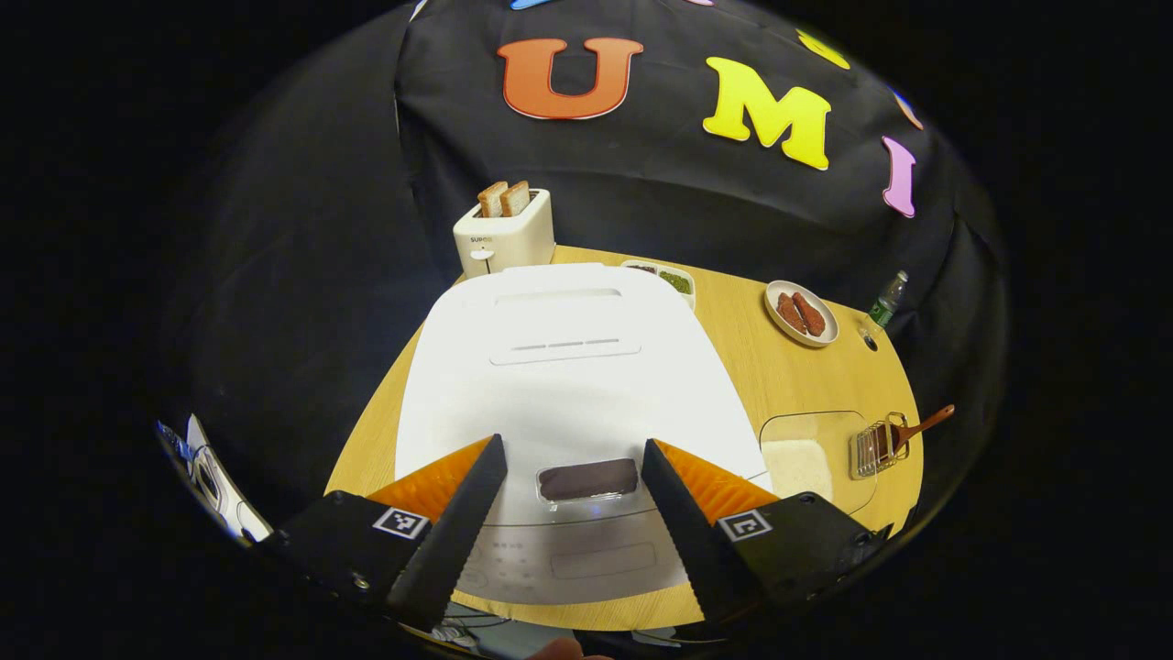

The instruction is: Close the left gripper, press the button to open the rice cooker; take a wooden spoon from the chopstick holder with the right hand, scoop a spoonful of rice and pour it into the rice cooker, then put the wooden spoon back into the chopstick holder.

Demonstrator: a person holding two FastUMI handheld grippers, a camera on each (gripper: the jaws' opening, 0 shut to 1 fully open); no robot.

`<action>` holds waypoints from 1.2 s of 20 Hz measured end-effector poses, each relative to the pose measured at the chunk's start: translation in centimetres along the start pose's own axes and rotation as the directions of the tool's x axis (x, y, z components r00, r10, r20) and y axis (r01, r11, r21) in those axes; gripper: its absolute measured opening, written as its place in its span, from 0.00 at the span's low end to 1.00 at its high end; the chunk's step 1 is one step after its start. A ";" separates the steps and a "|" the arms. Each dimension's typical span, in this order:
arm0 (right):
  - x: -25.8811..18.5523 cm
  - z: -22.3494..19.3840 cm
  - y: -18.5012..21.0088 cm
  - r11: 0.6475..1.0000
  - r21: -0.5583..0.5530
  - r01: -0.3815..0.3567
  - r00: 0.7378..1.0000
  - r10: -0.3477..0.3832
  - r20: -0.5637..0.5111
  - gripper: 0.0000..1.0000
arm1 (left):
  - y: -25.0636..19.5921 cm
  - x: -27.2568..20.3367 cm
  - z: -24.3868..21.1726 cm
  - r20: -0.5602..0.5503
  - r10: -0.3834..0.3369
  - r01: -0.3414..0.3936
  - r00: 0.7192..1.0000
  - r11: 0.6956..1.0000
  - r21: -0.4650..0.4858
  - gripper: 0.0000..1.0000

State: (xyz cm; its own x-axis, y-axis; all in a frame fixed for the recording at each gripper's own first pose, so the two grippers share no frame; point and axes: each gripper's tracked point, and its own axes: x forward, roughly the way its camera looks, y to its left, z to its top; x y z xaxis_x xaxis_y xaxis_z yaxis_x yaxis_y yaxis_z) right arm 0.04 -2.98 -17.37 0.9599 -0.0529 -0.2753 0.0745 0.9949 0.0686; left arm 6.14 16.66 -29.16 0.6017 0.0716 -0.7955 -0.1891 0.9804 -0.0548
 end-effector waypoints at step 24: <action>2.0 2.8 -5.6 0.995 -0.006 -0.096 0.995 0.096 0.014 1.00 | -8.7 -5.2 8.9 0.329 0.046 -0.022 0.943 0.997 -0.076 0.94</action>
State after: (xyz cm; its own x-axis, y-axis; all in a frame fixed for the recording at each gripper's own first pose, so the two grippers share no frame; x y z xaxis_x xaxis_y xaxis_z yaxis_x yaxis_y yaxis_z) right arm 2.26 -8.90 -15.66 0.9662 0.0417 -0.2544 -0.0197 0.9959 0.0885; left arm 11.56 9.39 -19.20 0.8141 0.1730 -0.5544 -0.2608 0.9618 -0.0829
